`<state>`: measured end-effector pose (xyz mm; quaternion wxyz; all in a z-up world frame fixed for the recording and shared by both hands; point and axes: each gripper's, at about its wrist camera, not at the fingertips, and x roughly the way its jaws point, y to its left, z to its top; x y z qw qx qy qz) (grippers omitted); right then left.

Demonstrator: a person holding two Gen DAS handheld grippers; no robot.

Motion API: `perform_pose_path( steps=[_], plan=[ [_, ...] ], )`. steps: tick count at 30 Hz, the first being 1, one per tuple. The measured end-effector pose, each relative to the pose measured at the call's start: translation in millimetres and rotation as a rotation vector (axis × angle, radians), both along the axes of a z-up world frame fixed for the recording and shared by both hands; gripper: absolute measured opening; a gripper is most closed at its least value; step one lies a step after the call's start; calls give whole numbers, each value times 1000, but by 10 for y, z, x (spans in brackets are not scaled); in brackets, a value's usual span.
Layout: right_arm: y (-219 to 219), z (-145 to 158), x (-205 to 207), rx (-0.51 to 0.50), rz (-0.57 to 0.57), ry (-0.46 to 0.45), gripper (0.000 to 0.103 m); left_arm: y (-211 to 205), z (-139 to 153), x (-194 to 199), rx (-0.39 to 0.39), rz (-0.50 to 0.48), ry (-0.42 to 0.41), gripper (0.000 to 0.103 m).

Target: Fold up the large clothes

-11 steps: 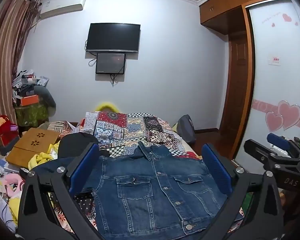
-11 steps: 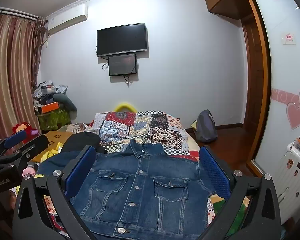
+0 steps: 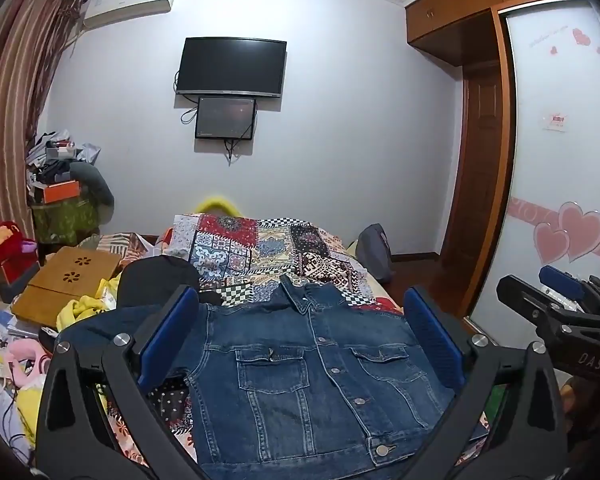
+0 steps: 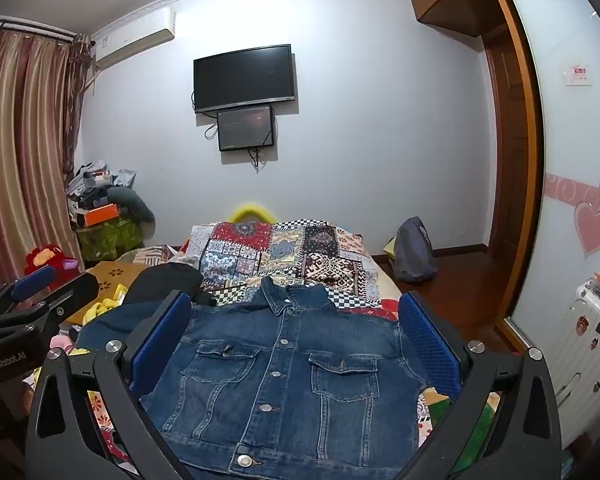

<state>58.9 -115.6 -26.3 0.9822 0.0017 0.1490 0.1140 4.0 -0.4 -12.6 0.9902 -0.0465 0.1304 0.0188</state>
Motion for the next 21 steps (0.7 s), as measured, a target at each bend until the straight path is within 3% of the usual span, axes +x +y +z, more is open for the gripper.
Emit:
perform_pose_path(
  steps=[21],
  plan=[
    [22,-64,15,1,5,11,103,92,-26,52,13,3,11,103]
  ],
)
